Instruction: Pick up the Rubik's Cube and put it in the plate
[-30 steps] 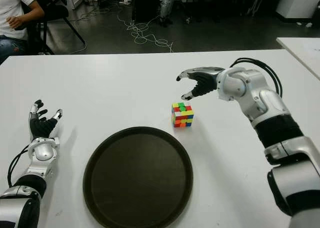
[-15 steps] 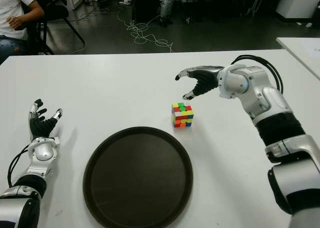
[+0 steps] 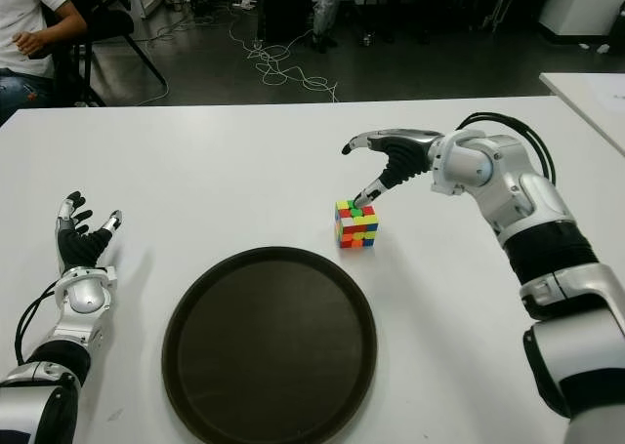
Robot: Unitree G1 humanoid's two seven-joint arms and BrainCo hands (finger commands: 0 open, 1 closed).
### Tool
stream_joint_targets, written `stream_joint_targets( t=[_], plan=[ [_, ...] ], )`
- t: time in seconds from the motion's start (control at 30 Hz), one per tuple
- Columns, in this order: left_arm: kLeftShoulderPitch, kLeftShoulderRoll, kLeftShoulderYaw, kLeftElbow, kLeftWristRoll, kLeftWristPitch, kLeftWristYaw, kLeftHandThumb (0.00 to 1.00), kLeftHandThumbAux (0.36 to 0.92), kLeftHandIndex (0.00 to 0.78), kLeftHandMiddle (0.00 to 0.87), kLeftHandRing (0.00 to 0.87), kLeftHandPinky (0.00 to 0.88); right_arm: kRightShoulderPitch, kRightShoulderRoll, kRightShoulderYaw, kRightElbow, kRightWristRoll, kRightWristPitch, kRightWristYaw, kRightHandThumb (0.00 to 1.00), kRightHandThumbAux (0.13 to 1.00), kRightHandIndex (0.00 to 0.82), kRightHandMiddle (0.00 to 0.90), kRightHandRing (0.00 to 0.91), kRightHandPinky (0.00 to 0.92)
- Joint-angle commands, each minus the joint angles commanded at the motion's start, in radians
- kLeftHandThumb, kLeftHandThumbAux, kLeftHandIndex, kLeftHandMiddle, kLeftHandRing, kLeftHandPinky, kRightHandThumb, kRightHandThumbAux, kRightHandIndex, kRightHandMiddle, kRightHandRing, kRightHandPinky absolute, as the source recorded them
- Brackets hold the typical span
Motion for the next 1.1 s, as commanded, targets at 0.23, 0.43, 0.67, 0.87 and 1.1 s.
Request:
stream_joint_targets(
  t=[0.23,0.43,0.67,0.87,1.1],
  plan=[
    [-0.003,0.001,-0.002,0.001,0.001,0.011,-0.003,0.376,0.73,0.087,0.146,0.161,0.175,-0.005,0.001,0.0,0.011,0.01,-0.007,0.01,0.0,0.492,0.0,0.0,0.0,0.018],
    [-0.005,0.001,-0.002,0.0,0.001,0.024,0.001,0.376,0.731,0.086,0.144,0.157,0.184,-0.007,0.0,-0.002,0.018,0.02,-0.023,0.019,0.0,0.481,0.0,0.0,0.0,0.026],
    [-0.003,0.001,0.0,-0.004,-0.003,0.03,-0.008,0.401,0.732,0.088,0.14,0.155,0.19,-0.005,-0.002,-0.002,0.012,0.02,-0.018,0.024,0.0,0.489,0.0,0.0,0.0,0.017],
    [-0.001,0.0,0.0,-0.008,-0.004,0.03,-0.01,0.397,0.732,0.086,0.131,0.141,0.152,-0.008,-0.004,0.003,0.012,0.012,-0.01,0.032,0.0,0.496,0.0,0.0,0.0,0.013],
    [-0.002,0.001,-0.002,-0.006,0.002,0.03,0.003,0.385,0.726,0.094,0.144,0.151,0.149,-0.006,-0.003,0.003,0.012,0.013,-0.009,0.039,0.0,0.496,0.0,0.0,0.0,0.012]
  ],
)
